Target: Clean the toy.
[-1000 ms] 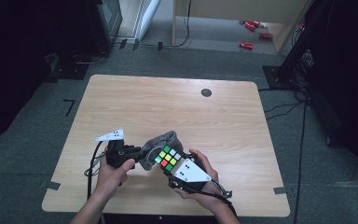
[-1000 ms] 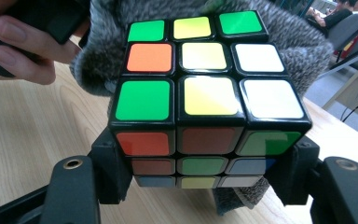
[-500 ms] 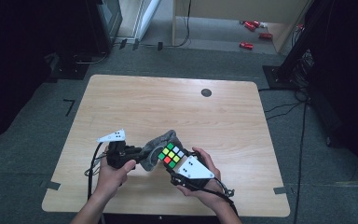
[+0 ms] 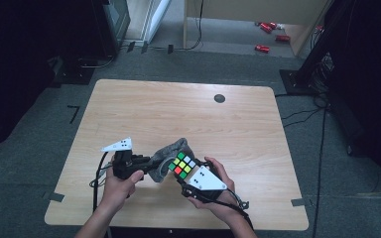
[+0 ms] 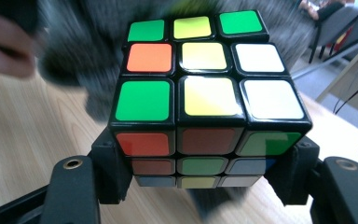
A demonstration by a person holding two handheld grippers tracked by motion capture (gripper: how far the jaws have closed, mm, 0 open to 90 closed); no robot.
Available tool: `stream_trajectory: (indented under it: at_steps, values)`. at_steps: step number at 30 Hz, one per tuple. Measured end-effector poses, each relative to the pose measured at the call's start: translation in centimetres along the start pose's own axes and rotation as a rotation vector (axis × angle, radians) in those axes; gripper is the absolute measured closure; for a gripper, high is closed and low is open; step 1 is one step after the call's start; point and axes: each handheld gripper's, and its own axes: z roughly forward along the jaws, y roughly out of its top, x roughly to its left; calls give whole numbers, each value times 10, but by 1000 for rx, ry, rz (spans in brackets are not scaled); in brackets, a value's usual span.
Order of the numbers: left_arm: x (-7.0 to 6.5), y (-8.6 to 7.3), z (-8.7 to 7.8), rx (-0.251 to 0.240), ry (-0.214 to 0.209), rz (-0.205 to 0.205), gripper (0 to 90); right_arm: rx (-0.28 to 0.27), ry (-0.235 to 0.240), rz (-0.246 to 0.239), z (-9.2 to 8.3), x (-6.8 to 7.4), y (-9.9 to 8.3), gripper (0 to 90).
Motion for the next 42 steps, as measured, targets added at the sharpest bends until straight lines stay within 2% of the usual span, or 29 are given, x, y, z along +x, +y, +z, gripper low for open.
stream_trajectory:
  at_steps: [2,4,7,9,11,16,20,22,24,27,28,29,33,34,35,38,42]
  values:
    - [-2,2,-3,-28,-26,-2,765,29,-3,0,4,0,-3,347]
    - [-2,2,-2,-17,-11,6,763,40,-6,1,6,1,-4,347]
    - [2,-2,2,14,26,0,763,15,-4,-12,2,2,0,347]
    - [2,-3,3,18,28,2,764,2,-6,-10,-1,2,2,347]
    - [-1,-1,2,15,30,21,764,-1,-3,-7,-1,1,1,346]
    - [-5,2,-4,-33,-33,43,760,46,-4,-3,5,0,-4,346]
    - [-2,0,-1,-6,8,47,758,18,-9,-6,1,1,1,347]
    - [-2,-2,1,3,21,65,757,-9,-7,5,-3,0,4,347]
    - [-5,-2,1,-11,31,98,755,-14,-7,7,-4,-1,4,346]
    - [-13,-3,1,-60,55,198,737,7,-12,5,-1,-2,0,346]
    - [-13,-3,1,-60,55,198,732,18,-21,0,0,-3,-1,347]
    - [-15,-4,2,-87,77,257,723,20,-26,2,0,-4,-1,347]
    - [-13,-8,3,-102,112,310,717,-5,-39,26,-6,-8,2,347]
    - [-13,-8,3,-102,112,310,717,-5,-39,26,-6,-8,2,347]
    - [-12,-11,5,-100,124,343,718,-33,-43,48,-11,-12,6,346]
    - [-14,-13,7,-88,121,392,719,-59,-41,79,-16,-16,9,347]
    - [-16,-17,12,-73,80,449,725,-82,-24,118,-19,-19,11,347]
